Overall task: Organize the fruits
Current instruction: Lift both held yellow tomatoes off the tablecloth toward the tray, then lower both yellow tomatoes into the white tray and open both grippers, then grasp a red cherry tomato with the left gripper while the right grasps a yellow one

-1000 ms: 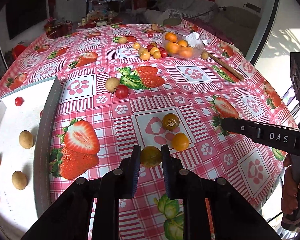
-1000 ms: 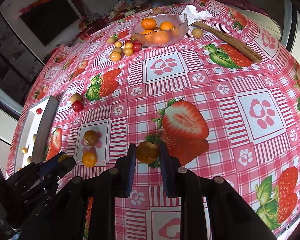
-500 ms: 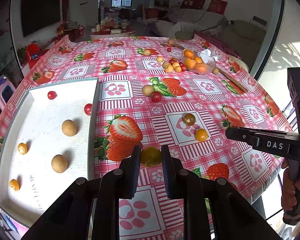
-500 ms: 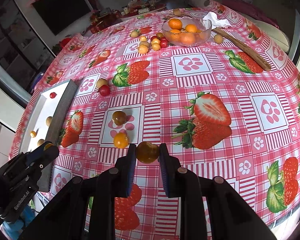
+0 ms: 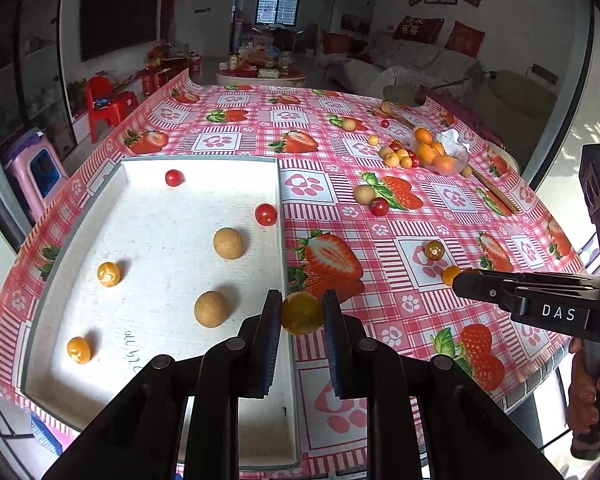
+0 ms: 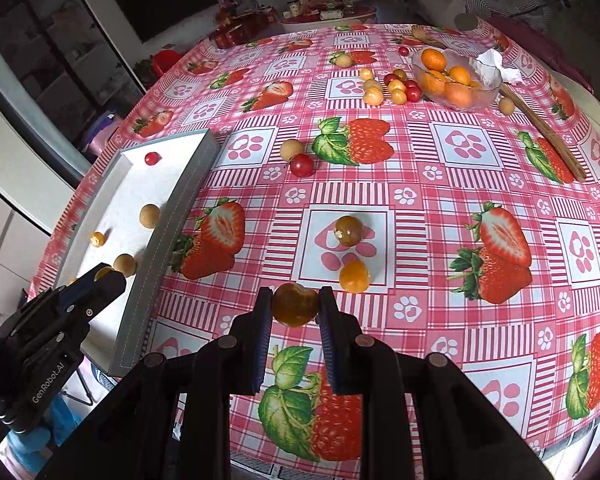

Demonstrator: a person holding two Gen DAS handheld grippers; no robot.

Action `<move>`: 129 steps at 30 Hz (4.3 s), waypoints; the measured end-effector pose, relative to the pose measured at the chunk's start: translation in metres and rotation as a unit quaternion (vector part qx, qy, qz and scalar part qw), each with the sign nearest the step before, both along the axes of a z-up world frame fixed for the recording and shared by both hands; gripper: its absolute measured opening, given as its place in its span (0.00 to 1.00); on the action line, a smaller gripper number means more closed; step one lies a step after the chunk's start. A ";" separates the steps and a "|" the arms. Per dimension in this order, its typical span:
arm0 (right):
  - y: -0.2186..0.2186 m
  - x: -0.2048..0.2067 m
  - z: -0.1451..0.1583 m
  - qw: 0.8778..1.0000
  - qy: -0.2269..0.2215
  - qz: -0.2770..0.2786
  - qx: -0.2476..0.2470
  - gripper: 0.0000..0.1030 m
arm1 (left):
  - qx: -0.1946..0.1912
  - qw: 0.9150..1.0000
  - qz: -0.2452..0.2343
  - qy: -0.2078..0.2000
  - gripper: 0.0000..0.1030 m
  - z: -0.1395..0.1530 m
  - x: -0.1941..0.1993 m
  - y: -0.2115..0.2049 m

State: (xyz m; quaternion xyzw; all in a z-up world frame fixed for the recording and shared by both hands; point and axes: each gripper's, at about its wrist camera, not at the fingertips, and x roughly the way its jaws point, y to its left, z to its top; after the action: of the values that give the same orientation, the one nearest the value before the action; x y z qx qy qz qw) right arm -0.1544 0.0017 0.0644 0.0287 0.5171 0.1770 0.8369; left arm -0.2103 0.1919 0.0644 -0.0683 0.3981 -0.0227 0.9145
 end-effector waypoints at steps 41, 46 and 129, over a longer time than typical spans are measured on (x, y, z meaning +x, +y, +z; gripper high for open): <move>0.246 0.090 -0.041 0.980 0.030 0.177 -0.081 0.25 | 0.017 0.994 0.089 0.059 0.22 -0.046 0.009 0.085; 0.251 0.086 -0.041 0.976 0.007 0.191 -0.100 0.26 | 0.027 0.994 0.090 0.062 0.22 -0.046 0.009 0.081; -0.047 0.009 -0.039 0.999 -0.028 -0.040 -0.009 0.72 | 0.036 0.993 -0.035 0.109 0.62 -0.050 0.173 -0.104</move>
State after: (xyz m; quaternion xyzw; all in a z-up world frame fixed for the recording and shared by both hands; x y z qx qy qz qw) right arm -0.1455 -0.0452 0.0252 0.0369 0.4934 0.1396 0.8577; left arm -0.0377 0.0883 0.0147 -0.0236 0.4985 -0.0330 0.8659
